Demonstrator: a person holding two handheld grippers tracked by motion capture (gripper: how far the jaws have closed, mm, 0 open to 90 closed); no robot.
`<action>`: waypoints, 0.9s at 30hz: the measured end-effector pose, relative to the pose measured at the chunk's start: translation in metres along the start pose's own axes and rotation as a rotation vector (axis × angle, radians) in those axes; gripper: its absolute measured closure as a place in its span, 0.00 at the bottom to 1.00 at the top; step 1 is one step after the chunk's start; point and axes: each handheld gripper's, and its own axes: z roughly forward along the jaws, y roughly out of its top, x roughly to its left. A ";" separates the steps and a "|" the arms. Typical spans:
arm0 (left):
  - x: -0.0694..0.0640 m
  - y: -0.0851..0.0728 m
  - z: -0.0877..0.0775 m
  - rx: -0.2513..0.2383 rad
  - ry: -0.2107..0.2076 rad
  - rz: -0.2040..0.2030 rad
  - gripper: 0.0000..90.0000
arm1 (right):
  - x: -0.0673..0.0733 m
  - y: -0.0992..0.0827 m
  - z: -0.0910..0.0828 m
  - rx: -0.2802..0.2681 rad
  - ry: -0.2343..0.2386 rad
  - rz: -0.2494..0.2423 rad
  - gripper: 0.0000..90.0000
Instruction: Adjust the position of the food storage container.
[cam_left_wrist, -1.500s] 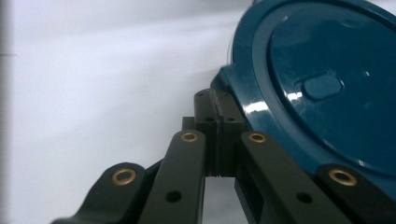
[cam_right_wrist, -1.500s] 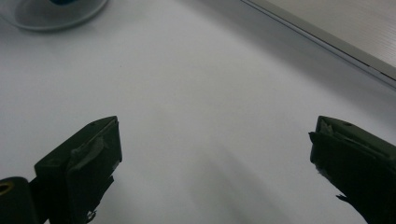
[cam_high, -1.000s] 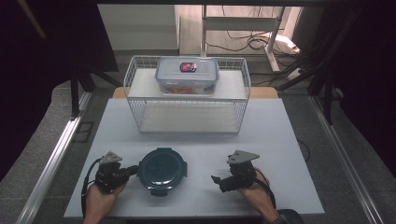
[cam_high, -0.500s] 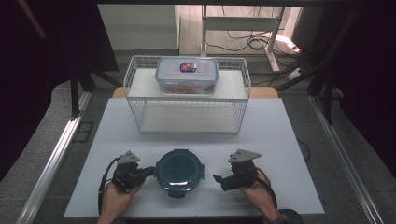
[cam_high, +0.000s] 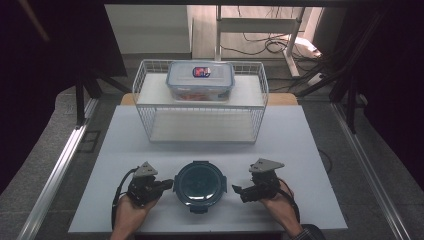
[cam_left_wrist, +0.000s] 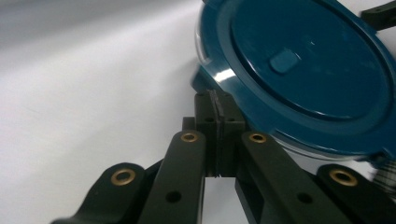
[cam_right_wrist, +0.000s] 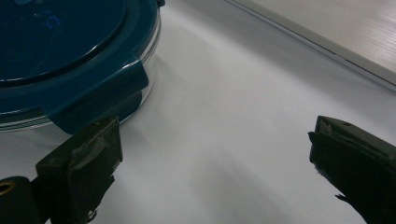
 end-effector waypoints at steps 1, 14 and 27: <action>0.000 0.000 -0.001 -0.007 0.011 0.008 1.00 | -0.001 0.000 -0.001 -0.006 -0.001 0.006 0.02; 0.011 -0.017 -0.017 -0.055 0.053 0.049 0.40 | 0.003 0.000 -0.011 -0.041 0.007 0.000 0.03; 0.021 -0.030 -0.027 -0.072 0.007 0.011 0.12 | 0.011 -0.003 -0.014 -0.048 0.038 -0.012 0.02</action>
